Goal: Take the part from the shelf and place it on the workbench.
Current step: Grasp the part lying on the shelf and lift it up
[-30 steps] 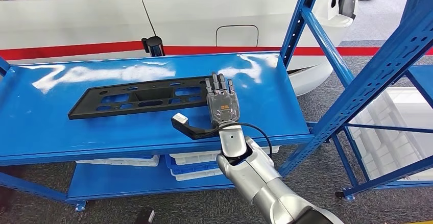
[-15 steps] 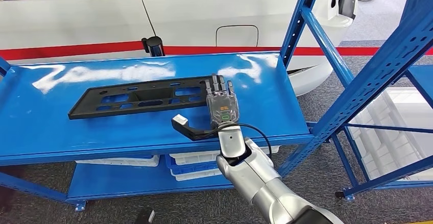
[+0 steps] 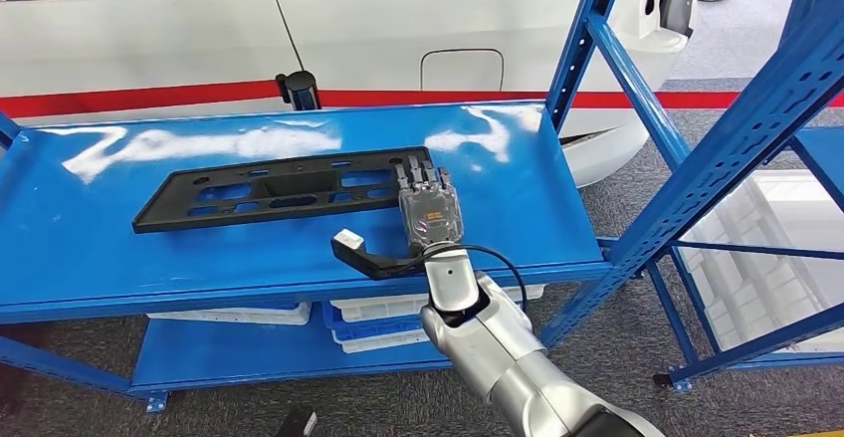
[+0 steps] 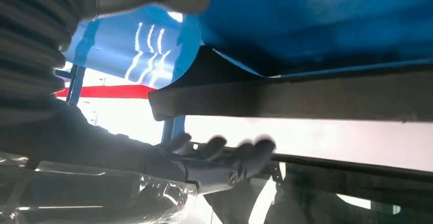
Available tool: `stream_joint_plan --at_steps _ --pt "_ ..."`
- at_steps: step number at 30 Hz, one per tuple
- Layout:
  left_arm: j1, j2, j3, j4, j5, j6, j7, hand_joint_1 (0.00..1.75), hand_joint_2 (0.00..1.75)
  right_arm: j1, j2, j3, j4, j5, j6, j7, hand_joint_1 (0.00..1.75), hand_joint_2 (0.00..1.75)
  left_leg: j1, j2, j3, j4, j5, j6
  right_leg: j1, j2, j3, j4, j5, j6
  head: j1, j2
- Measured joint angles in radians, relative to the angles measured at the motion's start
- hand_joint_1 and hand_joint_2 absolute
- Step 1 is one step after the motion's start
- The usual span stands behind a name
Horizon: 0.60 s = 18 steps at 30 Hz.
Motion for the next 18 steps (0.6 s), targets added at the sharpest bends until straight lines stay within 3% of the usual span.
stream_joint_plan --at_steps 18 --pt "-0.009 -0.004 -0.019 0.000 0.017 0.014 0.004 0.00 1.75 -0.012 0.019 -0.049 -0.013 0.005 -0.007 -0.062 1.75 1.75 0.000 0.000 0.002 0.000 0.000 0.000 0.000 0.000 0.002 0.000 0.000 0.000 0.000 0.000"
